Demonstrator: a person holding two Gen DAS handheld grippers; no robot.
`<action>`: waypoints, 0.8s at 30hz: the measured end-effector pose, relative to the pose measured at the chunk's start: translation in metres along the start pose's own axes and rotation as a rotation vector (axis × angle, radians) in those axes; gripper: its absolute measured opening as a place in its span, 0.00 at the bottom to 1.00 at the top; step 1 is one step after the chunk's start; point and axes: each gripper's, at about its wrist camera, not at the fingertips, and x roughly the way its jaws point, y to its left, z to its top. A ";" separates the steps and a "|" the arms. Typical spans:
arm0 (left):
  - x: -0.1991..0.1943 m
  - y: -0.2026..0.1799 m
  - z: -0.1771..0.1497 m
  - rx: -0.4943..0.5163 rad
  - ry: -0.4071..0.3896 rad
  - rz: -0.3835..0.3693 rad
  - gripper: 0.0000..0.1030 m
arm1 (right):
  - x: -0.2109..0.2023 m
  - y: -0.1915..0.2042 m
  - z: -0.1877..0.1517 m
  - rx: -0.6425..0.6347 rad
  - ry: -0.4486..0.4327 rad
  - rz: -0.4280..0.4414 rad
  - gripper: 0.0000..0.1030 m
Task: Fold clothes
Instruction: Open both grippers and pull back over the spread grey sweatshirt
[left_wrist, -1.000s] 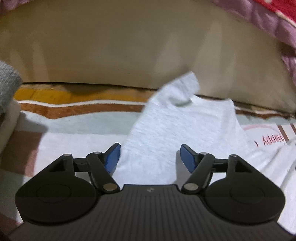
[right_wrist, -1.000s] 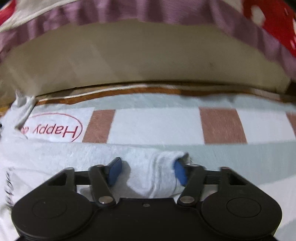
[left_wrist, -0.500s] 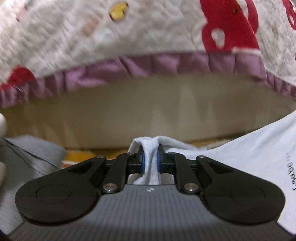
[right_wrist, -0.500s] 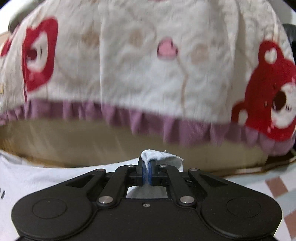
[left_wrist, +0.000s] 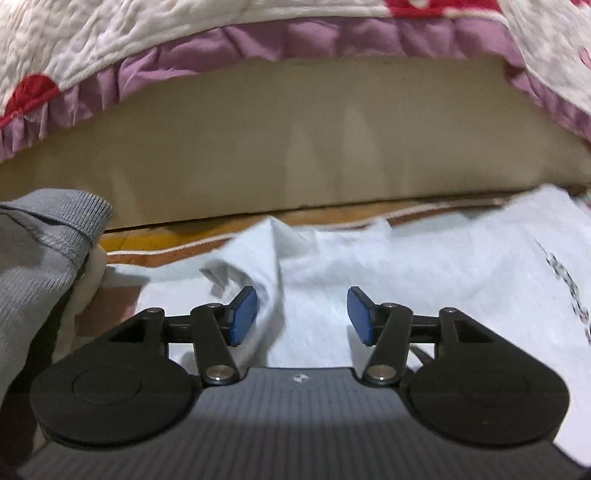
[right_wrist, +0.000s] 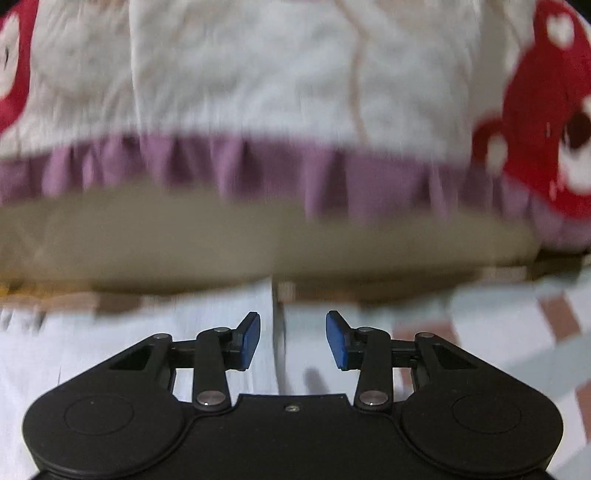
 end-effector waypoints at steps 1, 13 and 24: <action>-0.004 -0.004 -0.002 0.009 0.013 0.001 0.52 | -0.001 -0.003 -0.008 -0.003 0.044 0.010 0.44; -0.085 -0.051 -0.004 -0.067 0.027 0.057 0.52 | -0.088 0.023 -0.096 -0.203 0.382 0.168 0.48; -0.205 -0.040 -0.050 -0.441 0.107 0.294 0.52 | -0.022 0.100 -0.077 -0.380 0.349 0.412 0.47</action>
